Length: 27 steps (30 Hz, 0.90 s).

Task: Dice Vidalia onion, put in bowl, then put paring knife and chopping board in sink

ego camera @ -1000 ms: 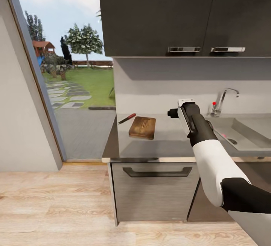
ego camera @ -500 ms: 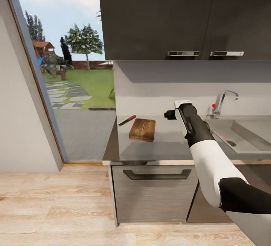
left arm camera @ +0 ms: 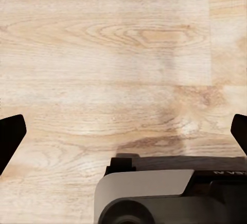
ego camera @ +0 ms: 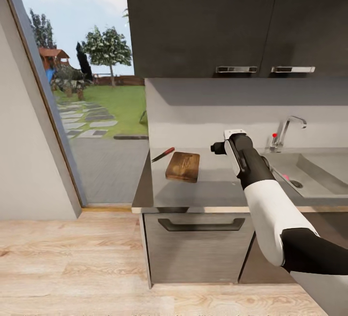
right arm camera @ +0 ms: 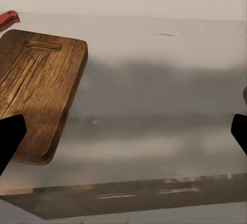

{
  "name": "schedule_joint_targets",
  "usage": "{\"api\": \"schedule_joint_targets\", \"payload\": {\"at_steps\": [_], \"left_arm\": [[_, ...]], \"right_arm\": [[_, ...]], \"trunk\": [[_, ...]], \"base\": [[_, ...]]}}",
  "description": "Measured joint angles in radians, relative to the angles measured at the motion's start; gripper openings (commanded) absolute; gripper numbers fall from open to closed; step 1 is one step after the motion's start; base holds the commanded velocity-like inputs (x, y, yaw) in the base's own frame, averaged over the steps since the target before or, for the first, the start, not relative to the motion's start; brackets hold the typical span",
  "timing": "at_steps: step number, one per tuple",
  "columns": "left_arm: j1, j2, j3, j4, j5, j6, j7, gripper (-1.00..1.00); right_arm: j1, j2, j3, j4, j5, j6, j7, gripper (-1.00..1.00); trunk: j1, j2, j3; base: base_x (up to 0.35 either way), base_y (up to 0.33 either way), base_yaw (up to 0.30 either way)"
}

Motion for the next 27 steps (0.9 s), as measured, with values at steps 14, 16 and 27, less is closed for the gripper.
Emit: {"api": "schedule_joint_targets", "payload": {"at_steps": [14, 16, 27], "left_arm": [[0.0, 0.0, 0.0, -0.001, 0.0, 0.0, 0.0, 1.0], [0.0, 0.0, 0.0, -0.001, 0.0, 0.0, 0.0, 1.0], [0.0, 0.0, 0.0, -0.001, 0.0, 0.0, 0.0, 1.0]], "right_arm": [[0.0, 0.002, 0.0, 0.038, 0.0, -0.002, 0.003, 1.0], [-0.001, 0.003, 0.0, 0.039, 0.0, -0.002, 0.003, 1.0], [-0.001, 0.003, 0.001, 0.04, 0.0, -0.002, 0.003, 1.0]], "trunk": [[-0.054, 0.098, 0.021], [-0.061, 0.112, 0.024], [-0.104, 0.189, 0.041]], "base": [[0.0, 0.0, 0.0], [0.0, 0.0, 0.0], [0.0, 0.0, 0.0]]}}
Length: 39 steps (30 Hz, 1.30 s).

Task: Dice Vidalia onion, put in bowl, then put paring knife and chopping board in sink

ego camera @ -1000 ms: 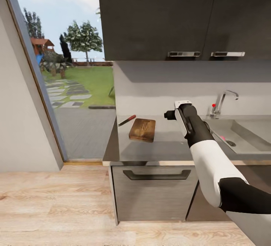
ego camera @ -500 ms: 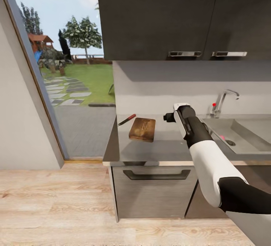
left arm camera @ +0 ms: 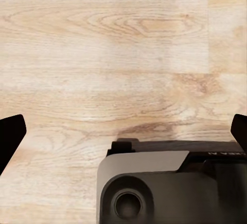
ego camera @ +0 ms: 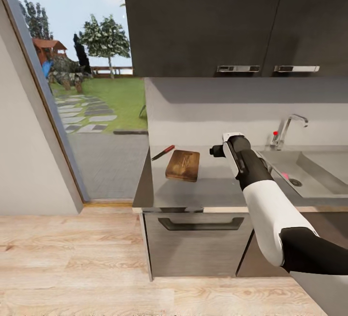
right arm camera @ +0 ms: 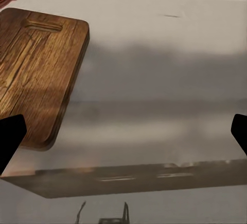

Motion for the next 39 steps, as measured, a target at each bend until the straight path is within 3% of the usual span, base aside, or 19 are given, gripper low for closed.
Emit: {"api": "schedule_joint_targets", "payload": {"at_steps": [21, 30, 39], "left_arm": [[0.0, 0.0, 0.0, 0.0, -0.001, 0.0, 0.001, 1.0], [0.0, 0.001, -0.001, 0.0, -0.001, -0.001, -0.002, 1.0], [0.0, 0.006, 0.0, 0.0, -0.001, -0.001, -0.002, 1.0]], "right_arm": [[0.0, 0.015, 0.0, 0.001, 0.0, 0.0, 0.0, 1.0], [0.0, 0.015, 0.0, 0.001, 0.0, 0.0, 0.0, 1.0], [0.0, 0.016, 0.0, 0.001, 0.0, 0.0, 0.0, 1.0]], "trunk": [[-0.081, 0.147, 0.032], [-0.081, 0.147, 0.018], [-0.081, 0.147, 0.003]], "base": [[0.0, 0.0, 0.0], [0.024, 0.0, 0.0], [0.251, 0.0, 0.0]]}}
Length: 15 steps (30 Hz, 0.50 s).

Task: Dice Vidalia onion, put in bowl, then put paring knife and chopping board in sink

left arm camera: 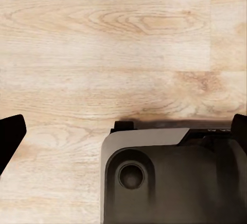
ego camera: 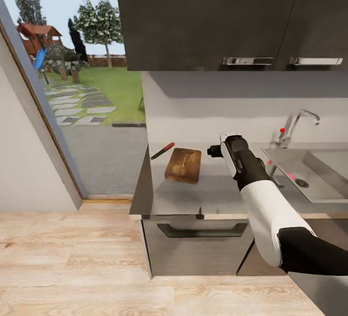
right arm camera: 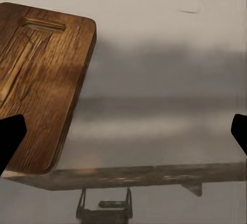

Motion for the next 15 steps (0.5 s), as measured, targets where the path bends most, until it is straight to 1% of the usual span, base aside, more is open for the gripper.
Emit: {"api": "schedule_joint_targets", "payload": {"at_steps": [5, 15], "left_arm": [[0.0, -0.003, -0.001, 0.0, 0.0, 0.0, 0.0, 1.0], [0.0, -0.006, 0.0, 0.0, 0.001, 0.0, 0.001, 1.0]], "right_arm": [[0.0, 0.0, 0.0, 0.0, 0.0, 0.0, 0.0, 1.0], [0.0, 0.0, 0.0, 0.0, 0.0, 0.0, 0.0, 1.0]], "trunk": [[0.0, 0.0, -0.008], [-0.038, 0.07, 0.007]], "base": [[0.049, 0.0, 0.0], [0.003, 0.0, 0.0]]}}
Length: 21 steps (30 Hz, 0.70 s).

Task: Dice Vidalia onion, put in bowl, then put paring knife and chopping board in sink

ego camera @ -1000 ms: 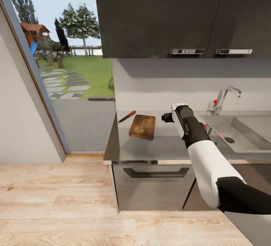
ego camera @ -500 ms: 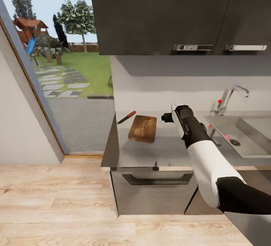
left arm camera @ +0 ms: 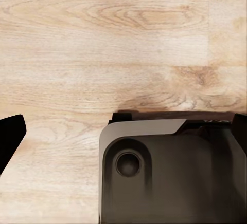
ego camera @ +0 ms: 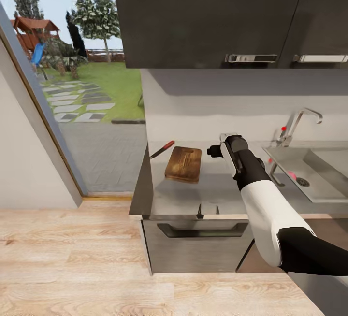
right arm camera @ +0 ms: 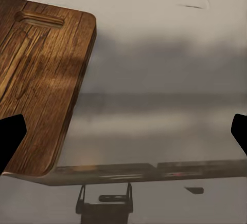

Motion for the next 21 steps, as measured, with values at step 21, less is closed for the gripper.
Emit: {"api": "schedule_joint_targets", "payload": {"at_steps": [21], "left_arm": [[0.0, 0.0, 0.0, -0.001, 0.0, 0.001, 0.0, 1.0]], "right_arm": [[0.0, 0.002, 0.002, -0.001, 0.0, 0.001, -0.001, 1.0]], "trunk": [[-0.081, 0.147, 0.032]], "base": [[0.0, 0.0, 0.0]]}}
